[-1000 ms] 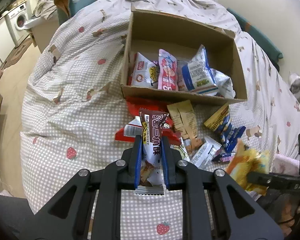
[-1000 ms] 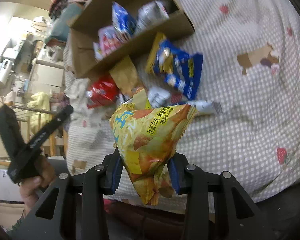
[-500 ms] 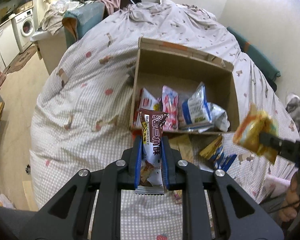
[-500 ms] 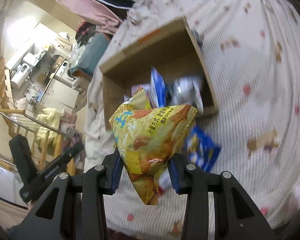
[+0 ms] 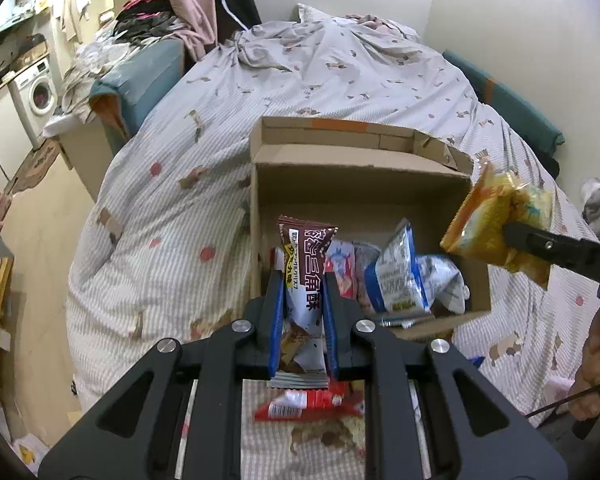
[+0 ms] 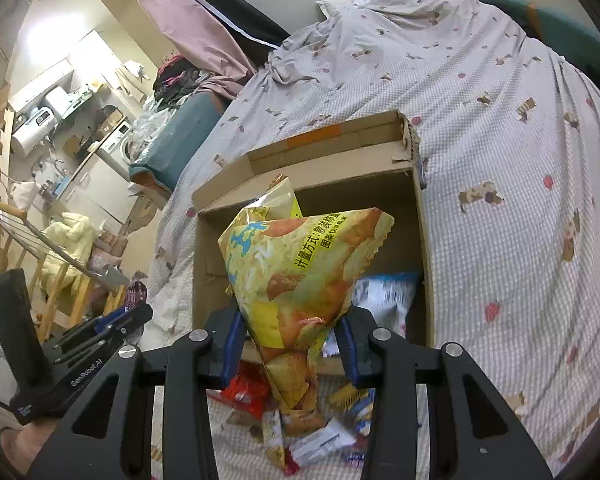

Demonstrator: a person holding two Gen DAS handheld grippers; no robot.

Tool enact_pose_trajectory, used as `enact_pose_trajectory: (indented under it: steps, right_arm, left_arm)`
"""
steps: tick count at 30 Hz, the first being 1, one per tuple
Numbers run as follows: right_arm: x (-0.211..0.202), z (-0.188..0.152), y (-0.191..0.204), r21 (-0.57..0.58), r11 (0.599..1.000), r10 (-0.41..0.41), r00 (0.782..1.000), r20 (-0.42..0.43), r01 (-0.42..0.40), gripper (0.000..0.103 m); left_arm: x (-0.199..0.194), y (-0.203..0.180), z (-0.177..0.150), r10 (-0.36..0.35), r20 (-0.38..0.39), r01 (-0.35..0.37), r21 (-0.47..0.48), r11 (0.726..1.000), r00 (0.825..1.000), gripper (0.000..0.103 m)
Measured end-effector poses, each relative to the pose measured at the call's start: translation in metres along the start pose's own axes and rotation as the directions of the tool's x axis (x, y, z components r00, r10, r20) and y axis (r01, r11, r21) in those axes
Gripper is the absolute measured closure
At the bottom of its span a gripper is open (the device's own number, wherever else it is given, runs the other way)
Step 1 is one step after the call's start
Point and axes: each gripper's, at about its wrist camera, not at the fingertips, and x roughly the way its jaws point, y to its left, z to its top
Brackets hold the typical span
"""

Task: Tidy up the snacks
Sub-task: 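Carry the chocolate bar with the left tool while the right tool carries the chip bag into the box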

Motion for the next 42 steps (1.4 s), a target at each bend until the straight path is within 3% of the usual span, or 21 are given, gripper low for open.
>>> enact_pose_trajectory:
  steps: [9,21,28,42]
  right_arm:
    - [0.035,0.013,-0.021,0.035,0.999,-0.006,0.999,-0.032,0.007,0.061]
    - [0.078,0.006,-0.052,0.125,0.992,-0.021,0.996,-0.089,0.032,0.061]
    - [0.084,0.003,-0.053,0.124,0.991,-0.034,0.996,-0.077,0.044,0.058]
    - [0.084,0.006,-0.039,0.034,0.995,-0.089,0.995,-0.052,0.091,0.056]
  left_arm:
    - [0.041,-0.017,0.021,0.012,-0.006,-0.012,0.036,0.999,1.000,0.088]
    - [0.093,-0.011,0.007,-0.017,-0.064,0.017,0.002,1.000,0.998,0.088]
    - [0.096,-0.012,0.005,-0.052,-0.055,0.053,0.005,0.999,0.997,0.088]
    - [0.094,-0.009,0.006,-0.037,-0.051,0.036,-0.019,0.999,0.998,0.088]
